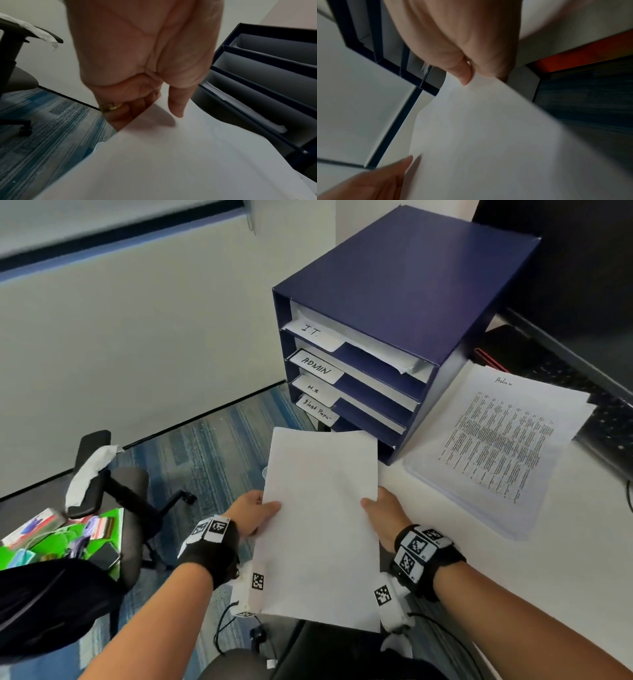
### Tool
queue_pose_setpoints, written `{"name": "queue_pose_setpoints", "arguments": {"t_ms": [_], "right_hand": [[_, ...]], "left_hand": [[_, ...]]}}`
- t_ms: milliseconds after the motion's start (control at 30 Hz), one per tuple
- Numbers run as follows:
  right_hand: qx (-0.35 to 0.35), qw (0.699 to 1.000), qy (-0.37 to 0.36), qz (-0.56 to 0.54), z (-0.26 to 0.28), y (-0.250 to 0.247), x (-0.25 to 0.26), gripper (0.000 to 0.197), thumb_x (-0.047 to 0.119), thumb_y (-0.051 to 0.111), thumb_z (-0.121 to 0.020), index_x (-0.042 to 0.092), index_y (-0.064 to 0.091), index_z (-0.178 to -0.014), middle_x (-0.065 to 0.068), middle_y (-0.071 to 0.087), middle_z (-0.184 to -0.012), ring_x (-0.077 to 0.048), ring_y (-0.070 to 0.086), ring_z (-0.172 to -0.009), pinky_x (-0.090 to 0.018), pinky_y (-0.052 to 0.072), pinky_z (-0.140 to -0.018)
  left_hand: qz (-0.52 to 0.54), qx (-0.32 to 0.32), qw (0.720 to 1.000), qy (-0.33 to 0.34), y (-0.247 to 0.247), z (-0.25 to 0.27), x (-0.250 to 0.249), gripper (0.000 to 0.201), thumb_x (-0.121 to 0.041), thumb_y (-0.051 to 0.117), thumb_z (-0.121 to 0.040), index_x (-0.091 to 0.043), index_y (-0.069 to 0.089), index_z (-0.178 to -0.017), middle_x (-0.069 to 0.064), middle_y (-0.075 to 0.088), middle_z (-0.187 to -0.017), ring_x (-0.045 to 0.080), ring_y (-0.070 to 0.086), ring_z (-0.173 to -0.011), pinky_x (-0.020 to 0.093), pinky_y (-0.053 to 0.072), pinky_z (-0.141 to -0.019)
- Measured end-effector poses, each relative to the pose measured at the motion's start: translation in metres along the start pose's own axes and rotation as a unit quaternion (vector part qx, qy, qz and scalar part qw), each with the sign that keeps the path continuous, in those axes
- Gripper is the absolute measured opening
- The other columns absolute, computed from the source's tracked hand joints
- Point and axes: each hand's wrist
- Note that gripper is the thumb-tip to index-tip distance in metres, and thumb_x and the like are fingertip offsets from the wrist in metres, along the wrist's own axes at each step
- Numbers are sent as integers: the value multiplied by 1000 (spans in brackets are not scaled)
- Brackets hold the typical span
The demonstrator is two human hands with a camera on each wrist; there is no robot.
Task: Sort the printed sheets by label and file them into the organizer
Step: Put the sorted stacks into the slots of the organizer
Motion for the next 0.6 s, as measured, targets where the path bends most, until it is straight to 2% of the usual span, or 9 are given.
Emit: {"name": "queue_pose_setpoints", "arguments": {"t_ms": [67,100,200,267,333,400,467,533,600], "right_hand": [[-18,999,19,-35,-8,1,8,31,3,42,-93,4,55,-121,-9,62,-110,-25,59,-94,-33,50,-83],[-26,998,25,-56,-10,2,13,31,3,42,-93,4,55,-122,-9,62,-110,-25,59,-94,-33,50,-82],[-65,993,25,-93,-19,1,28,32,2,39,-95,6,53,-123,-7,58,-108,-22,55,-92,-27,44,-76],[-96,988,27,-114,-26,0,36,31,4,39,-95,5,51,-124,-7,55,-107,-21,53,-94,-27,41,-80],[-113,984,31,-137,-32,-1,42,29,8,40,-96,3,49,-122,-7,53,-106,-22,52,-96,-28,41,-84],[-115,981,37,-155,-34,0,44,18,12,42,-96,8,47,-113,-7,52,-104,-21,51,-96,-29,41,-85],[-104,979,37,-174,-34,2,39,10,14,44,-95,12,48,-103,-9,51,-97,-21,50,-89,-30,42,-79],[-77,978,41,-189,-32,4,33,5,14,47,-91,11,50,-93,-16,54,-95,-22,51,-82,-33,43,-72],[-37,975,58,-210,-27,5,28,17,12,50,-91,6,52,-106,-22,60,-107,-25,57,-87,-36,48,-72]], "left_hand": [[-4,34,999,-11,-9,2,-6,32,-38,68,-67,-14,61,-88,9,67,-81,21,56,-60,26,42,-56],[-2,48,999,-17,-14,0,-6,27,-34,69,-71,-14,63,-88,10,68,-86,22,59,-63,27,45,-59],[-5,70,997,-34,-29,-6,-1,31,-28,67,-75,-9,64,-98,14,72,-94,30,68,-78,43,57,-75],[-23,116,992,-36,-34,-5,-6,20,-16,59,-89,-2,55,-103,18,64,-77,23,58,-52,28,50,-48],[-43,134,990,-32,-34,-12,-11,9,-6,47,-96,-4,50,-104,17,56,-72,15,48,-39,19,35,-34],[-50,94,994,-16,-33,-22,-24,12,-6,46,-96,-12,52,-105,13,59,-82,10,54,-49,18,44,-36],[-48,64,997,3,-33,-35,-38,16,-8,48,-96,-16,54,-108,7,62,-92,12,59,-66,17,52,-45],[-33,64,997,16,-33,-48,-53,19,-8,50,-95,-18,54,-111,5,63,-94,13,60,-72,18,54,-49],[-14,71,997,32,-29,-61,-72,23,-8,50,-95,-19,53,-114,2,64,-93,13,61,-73,17,53,-48]]}}
Point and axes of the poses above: each hand's wrist, its own z-axis away from the middle knuckle, its own y-axis out of the palm, x = y × z
